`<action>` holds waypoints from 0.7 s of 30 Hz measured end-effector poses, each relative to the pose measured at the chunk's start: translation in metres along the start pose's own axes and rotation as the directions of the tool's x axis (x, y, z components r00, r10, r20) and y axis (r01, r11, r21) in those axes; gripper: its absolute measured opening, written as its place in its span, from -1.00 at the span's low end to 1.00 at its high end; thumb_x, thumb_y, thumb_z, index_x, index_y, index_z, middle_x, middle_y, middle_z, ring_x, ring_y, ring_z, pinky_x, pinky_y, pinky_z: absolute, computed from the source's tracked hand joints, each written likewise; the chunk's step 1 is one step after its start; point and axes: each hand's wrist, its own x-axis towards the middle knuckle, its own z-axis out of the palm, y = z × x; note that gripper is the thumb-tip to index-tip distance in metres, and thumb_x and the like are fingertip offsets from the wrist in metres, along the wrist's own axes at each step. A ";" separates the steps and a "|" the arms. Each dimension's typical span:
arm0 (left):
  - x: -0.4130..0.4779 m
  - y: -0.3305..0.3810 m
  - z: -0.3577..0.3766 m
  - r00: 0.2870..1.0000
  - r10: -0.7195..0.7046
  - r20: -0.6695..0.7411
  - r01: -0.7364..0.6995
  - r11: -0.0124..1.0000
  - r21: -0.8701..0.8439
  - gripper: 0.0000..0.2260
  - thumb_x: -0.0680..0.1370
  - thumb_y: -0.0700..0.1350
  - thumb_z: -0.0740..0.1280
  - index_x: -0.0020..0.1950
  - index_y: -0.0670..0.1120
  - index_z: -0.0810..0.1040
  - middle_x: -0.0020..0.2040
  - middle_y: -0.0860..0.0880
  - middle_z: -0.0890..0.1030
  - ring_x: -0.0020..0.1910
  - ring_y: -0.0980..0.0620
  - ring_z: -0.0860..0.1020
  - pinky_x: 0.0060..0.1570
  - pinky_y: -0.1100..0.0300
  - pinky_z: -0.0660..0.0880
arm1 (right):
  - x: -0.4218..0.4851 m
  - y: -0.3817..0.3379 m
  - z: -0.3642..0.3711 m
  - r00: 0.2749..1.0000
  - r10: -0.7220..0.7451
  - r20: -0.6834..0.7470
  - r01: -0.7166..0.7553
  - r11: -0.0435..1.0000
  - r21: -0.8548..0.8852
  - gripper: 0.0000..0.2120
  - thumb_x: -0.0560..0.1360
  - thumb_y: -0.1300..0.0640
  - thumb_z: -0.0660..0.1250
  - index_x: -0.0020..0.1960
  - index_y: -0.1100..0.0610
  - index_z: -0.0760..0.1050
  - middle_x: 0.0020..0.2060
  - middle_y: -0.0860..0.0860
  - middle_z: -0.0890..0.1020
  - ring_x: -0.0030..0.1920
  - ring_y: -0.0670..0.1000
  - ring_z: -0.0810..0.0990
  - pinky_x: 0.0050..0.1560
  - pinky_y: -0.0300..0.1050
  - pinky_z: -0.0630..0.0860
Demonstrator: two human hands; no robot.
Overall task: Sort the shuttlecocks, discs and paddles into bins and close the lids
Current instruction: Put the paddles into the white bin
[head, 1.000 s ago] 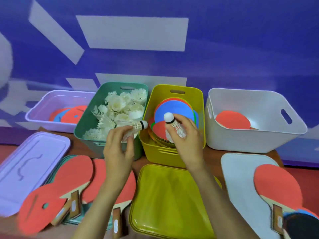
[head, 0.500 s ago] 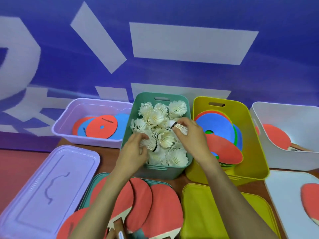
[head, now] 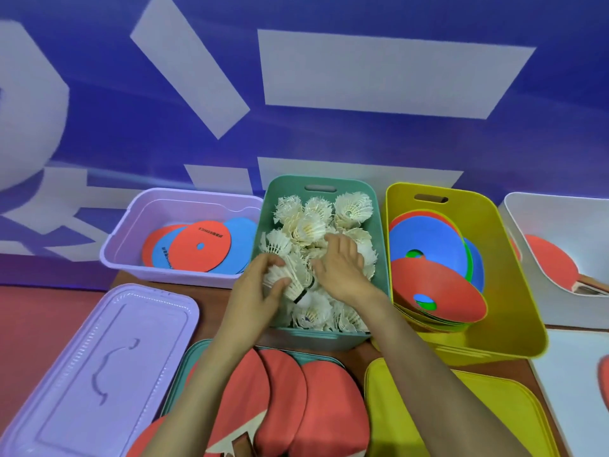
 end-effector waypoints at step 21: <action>0.079 -0.012 0.036 0.983 -0.115 0.141 0.002 0.781 0.624 -0.75 0.48 -0.30 0.28 0.13 -0.24 0.33 0.20 -0.22 0.38 0.18 -0.19 0.35 0.11 0.06 0.33 | -0.002 0.022 -0.010 0.990 -0.101 -0.096 0.118 0.973 0.199 -0.54 0.58 0.03 0.20 0.43 0.12 0.23 0.40 0.05 0.24 0.46 0.03 0.04 0.46 -0.05 0.02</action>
